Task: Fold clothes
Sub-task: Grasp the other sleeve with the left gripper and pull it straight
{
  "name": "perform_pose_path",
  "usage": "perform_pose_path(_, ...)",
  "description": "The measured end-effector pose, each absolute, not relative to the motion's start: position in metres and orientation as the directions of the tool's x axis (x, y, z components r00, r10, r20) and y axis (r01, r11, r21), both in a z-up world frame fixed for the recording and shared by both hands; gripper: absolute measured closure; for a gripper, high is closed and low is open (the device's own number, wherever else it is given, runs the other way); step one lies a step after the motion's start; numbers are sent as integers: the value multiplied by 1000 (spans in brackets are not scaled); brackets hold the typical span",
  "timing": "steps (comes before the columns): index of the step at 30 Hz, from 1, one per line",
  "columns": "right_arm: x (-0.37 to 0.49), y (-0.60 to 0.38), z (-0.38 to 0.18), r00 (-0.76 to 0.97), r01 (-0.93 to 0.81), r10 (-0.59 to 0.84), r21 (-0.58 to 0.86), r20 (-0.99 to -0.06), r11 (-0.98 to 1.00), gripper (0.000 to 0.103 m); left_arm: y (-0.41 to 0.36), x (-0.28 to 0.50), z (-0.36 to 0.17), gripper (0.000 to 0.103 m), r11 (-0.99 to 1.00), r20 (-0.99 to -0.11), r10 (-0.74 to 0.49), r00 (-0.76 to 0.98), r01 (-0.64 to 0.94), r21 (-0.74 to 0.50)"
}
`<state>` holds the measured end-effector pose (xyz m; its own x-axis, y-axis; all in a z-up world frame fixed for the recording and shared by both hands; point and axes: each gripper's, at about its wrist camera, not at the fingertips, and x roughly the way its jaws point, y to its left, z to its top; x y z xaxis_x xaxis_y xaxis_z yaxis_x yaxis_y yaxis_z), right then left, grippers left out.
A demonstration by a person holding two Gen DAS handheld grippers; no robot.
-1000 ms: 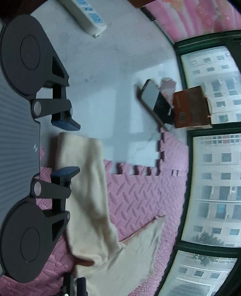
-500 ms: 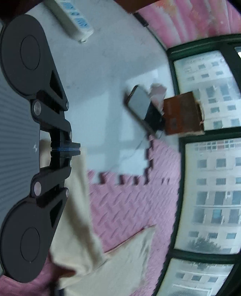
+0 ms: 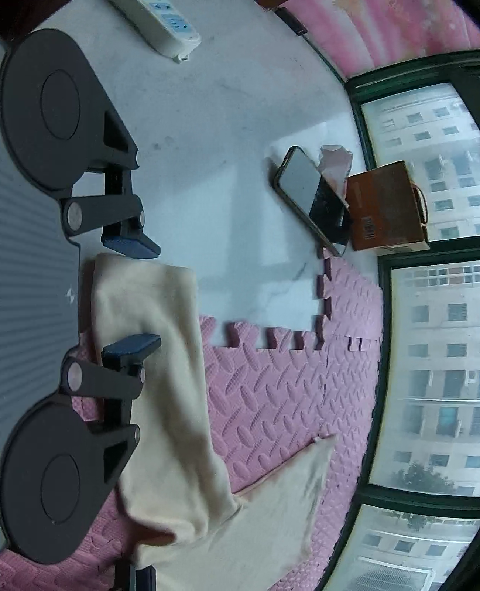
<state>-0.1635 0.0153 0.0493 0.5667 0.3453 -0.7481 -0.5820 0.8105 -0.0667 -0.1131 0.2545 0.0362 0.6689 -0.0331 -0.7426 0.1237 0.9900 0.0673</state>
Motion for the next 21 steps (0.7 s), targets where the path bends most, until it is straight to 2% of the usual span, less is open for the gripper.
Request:
perform_pose_path(1, -163, 15, 48, 565, -580, 348, -60, -748, 812, 91, 254, -114, 34, 65, 990, -745, -43, 666, 129, 57)
perform_pose_path(2, -163, 14, 47, 565, -579, 351, -56, -747, 813, 91, 254, -114, 35, 86, 989, -747, -65, 661, 143, 40)
perform_pose_path(3, -163, 14, 47, 565, -579, 352, -54, -746, 813, 91, 253, -114, 35, 96, 987, -749, -85, 657, 156, 25)
perform_pose_path(5, -163, 14, 48, 564, -579, 353, -53, -747, 814, 91, 248, -113, 36, 101, 985, -739, -61, 671, 160, 64)
perform_pose_path(15, -165, 14, 48, 556, -593, 351, -64, -753, 802, 95, 253, -105, 56, 101, 970, -659, 29, 751, 138, 200)
perform_pose_path(18, -166, 13, 49, 546, -608, 351, -71, -761, 791, 95, 253, -108, 55, 100, 958, -707, -39, 706, 227, 173)
perform_pose_path(21, -167, 13, 51, 525, -632, 351, -79, -775, 771, 95, 257, -111, 50, 91, 950, -741, -61, 669, 268, 163)
